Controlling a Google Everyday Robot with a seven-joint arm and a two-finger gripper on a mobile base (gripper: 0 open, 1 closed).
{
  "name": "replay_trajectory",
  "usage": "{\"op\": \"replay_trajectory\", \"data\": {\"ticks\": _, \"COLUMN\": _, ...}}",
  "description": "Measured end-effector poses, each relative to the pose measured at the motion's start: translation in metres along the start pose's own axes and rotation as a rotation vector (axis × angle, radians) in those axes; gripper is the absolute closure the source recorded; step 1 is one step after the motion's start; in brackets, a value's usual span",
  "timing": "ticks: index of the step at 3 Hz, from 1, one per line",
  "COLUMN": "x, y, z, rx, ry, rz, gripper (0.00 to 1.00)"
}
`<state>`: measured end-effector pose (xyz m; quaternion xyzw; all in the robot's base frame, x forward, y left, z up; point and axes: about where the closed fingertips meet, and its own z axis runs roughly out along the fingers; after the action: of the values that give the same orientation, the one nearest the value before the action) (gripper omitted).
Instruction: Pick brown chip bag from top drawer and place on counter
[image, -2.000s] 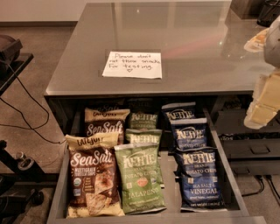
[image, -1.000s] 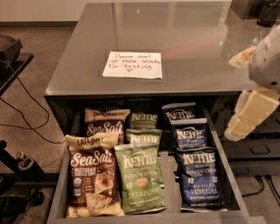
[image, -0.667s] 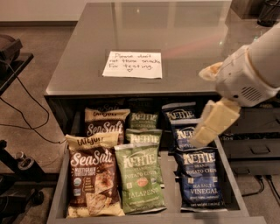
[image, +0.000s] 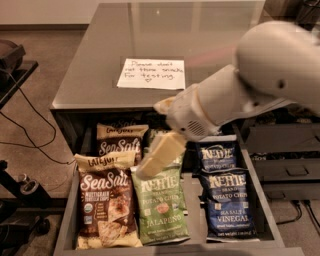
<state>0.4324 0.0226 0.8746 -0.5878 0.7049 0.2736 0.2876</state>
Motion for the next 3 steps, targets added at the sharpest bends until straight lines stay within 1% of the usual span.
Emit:
{"op": "replay_trajectory", "data": {"ticks": 1, "x": -0.044, "y": 0.023, "z": 0.071, "rx": -0.143, "ry": -0.092, "rz": -0.037, "gripper": 0.0}}
{"op": "replay_trajectory", "data": {"ticks": 2, "x": -0.044, "y": 0.023, "z": 0.071, "rx": -0.143, "ry": -0.091, "rz": -0.037, "gripper": 0.0}}
{"op": "replay_trajectory", "data": {"ticks": 3, "x": -0.034, "y": 0.021, "z": 0.086, "rx": -0.151, "ry": -0.022, "rz": -0.116, "gripper": 0.0}}
